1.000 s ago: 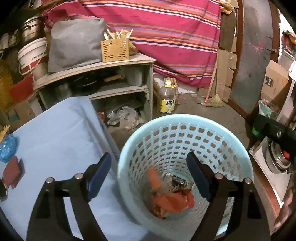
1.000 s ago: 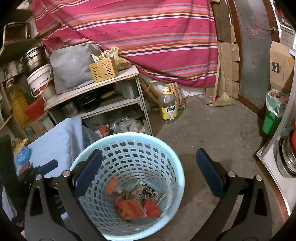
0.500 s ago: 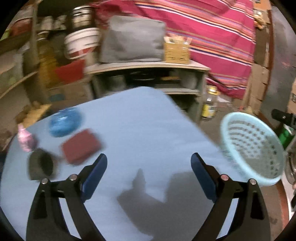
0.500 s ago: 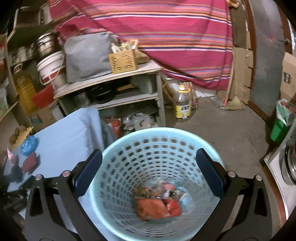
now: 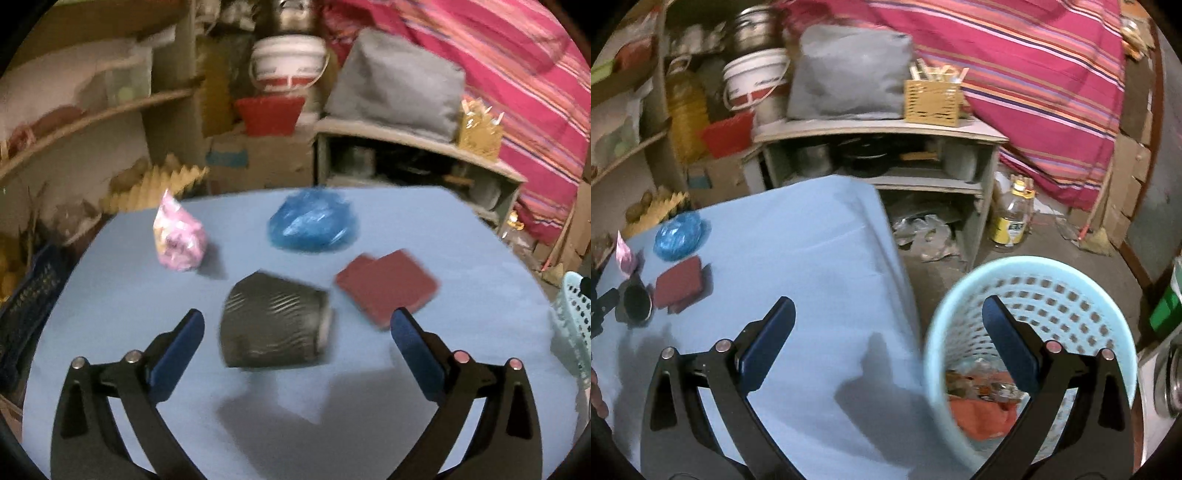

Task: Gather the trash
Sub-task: 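Grasp the black ribbed rubber cylinder with the left gripper while the right gripper grasps a maroon scouring pad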

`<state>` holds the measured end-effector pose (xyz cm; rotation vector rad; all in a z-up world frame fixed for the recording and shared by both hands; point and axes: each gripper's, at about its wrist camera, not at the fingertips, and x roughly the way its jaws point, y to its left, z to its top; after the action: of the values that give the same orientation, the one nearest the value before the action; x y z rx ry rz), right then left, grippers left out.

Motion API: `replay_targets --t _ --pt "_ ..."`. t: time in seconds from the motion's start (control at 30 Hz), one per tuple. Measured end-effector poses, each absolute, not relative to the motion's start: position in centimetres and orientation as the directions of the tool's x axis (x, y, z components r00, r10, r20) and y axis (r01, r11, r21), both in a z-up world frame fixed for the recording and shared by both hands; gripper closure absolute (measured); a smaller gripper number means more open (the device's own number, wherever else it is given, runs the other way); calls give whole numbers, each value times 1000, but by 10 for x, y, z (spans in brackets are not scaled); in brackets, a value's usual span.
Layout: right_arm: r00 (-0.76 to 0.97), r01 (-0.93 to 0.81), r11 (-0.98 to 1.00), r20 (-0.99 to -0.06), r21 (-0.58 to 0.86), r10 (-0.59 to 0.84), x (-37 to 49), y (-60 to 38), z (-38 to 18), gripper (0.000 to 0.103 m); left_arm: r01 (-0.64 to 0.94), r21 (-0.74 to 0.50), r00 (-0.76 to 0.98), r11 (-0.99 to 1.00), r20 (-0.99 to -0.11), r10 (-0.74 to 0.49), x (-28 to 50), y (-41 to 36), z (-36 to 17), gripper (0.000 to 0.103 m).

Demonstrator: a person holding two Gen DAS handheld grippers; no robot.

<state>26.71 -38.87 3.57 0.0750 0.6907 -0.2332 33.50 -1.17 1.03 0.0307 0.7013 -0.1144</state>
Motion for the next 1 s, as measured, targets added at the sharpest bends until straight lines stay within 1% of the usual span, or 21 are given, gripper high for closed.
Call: replay_targets --t 0.13,0.2,0.33,0.47,0.53,0.6,0.7,0.83,1.0 --pt "743 193 981 -651 -12 -155 284 -362 28 4 104 -80 702 991 -701 -130 354 7 -7 4" --pt "741 182 983 -654 -21 -151 290 -351 26 4 106 -96 676 990 -723 -143 361 10 -14 4" --pt "728 166 986 -672 -17 -134 304 -331 19 4 99 -82 692 992 -710 -128 368 13 -14 4" --pt "730 116 993 -680 29 -65 316 -310 15 4 123 -110 687 986 -708 -164 373 17 -14 6" --pt "725 98 995 -685 12 -63 321 -297 13 4 124 -109 692 986 -703 -165 373 19 -12 12" --pt "719 79 996 -691 -32 -79 327 -278 10 4 141 -135 682 981 -705 -195 373 23 -11 28" --pt "722 25 998 -690 -56 -57 333 -251 6 4 145 -132 678 981 -709 -195 371 27 -10 29" --pt "716 -30 997 -698 -70 -27 344 -221 0 4 128 -80 689 989 -709 -147 364 36 -5 29" --pt "689 -109 991 -724 -74 22 356 -189 -11 4 110 -48 716 993 -689 -113 351 64 4 32"
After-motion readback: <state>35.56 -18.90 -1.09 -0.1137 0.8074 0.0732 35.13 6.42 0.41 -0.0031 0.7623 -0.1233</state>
